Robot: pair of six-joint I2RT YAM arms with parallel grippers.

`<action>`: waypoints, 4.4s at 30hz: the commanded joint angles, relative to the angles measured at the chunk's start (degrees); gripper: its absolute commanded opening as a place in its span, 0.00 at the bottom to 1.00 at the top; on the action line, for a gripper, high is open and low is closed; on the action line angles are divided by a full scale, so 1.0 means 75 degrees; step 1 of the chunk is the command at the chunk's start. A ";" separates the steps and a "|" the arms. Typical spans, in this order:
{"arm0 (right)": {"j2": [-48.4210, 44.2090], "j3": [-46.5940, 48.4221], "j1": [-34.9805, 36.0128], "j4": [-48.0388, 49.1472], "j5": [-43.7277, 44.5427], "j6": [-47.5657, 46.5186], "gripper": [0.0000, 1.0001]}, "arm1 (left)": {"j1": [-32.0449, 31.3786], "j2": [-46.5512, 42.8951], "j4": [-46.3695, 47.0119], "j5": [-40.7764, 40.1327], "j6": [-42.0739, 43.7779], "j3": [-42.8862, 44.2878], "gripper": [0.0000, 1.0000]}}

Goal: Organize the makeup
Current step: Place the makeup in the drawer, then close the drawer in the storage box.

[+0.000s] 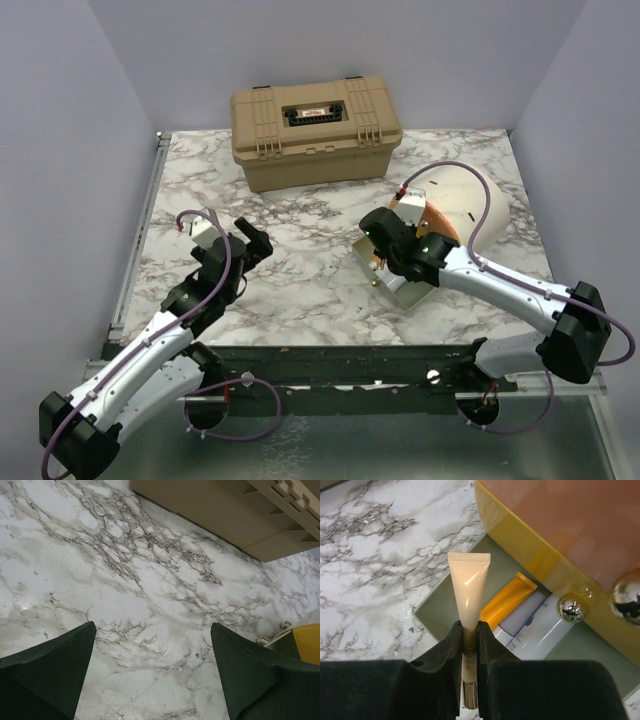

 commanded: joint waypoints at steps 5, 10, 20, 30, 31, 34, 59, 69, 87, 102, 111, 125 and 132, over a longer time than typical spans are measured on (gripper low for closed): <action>0.0284 -0.0146 -0.0551 -0.0256 -0.0975 -0.0258 0.12 | 0.0040 -0.0546 0.0117 -0.0384 -0.0269 0.0077 0.99; 0.0462 -0.0228 -0.0755 -0.0777 -0.0590 0.0099 0.13 | 0.0038 -0.0489 0.0117 -0.0235 -0.0168 0.0037 0.99; 0.0574 -0.0293 -0.0909 -0.1089 -0.0231 0.0536 0.24 | 0.0045 -0.0060 0.0145 0.0063 -0.0146 0.0114 0.99; 0.0618 0.0078 -0.0927 -0.1425 -0.0233 0.0484 0.41 | 0.0035 0.0536 0.0352 0.0706 -0.0209 0.0207 0.99; 0.0543 0.0083 -0.0926 -0.1255 -0.0354 0.0292 0.40 | 0.0038 0.0544 0.0358 0.0716 -0.0209 0.0204 0.99; 0.0230 -0.0067 -0.0919 -0.0588 -0.0893 -0.0325 0.32 | 0.0041 0.0564 0.0494 0.0852 -0.0146 0.0167 0.99; -0.1156 0.1949 -0.0906 0.0817 -0.2944 -0.3773 0.20 | -0.0306 0.3216 0.4790 0.4863 0.0809 -0.0277 0.98; -0.0875 0.3560 -0.2643 0.0261 -0.1188 -0.4982 0.49 | -0.2016 0.5157 0.4934 0.4913 0.1498 0.0740 0.94; 0.0876 0.3577 -0.8264 -0.0063 -0.7720 -0.3478 0.88 | -0.2856 0.6290 0.5278 0.5278 0.1597 0.1039 0.82; 0.0887 0.2404 -0.8338 0.0226 -0.9149 -0.3902 0.91 | -0.2871 0.7079 0.6239 0.4953 0.1561 0.1247 0.41; 0.0549 0.1966 -0.8343 0.0305 -0.9384 -0.4095 0.92 | -0.2868 0.7779 0.6894 0.4953 0.1807 0.1768 0.35; 0.0375 0.1638 -0.8347 -0.0011 -1.0091 -0.4338 0.92 | -0.2858 0.8458 0.7483 0.4867 0.1888 0.2643 0.35; 0.0529 0.1680 -0.8341 -0.0178 -1.0440 -0.4457 0.92 | -0.2804 0.9018 0.7307 0.4957 0.1772 0.3369 0.35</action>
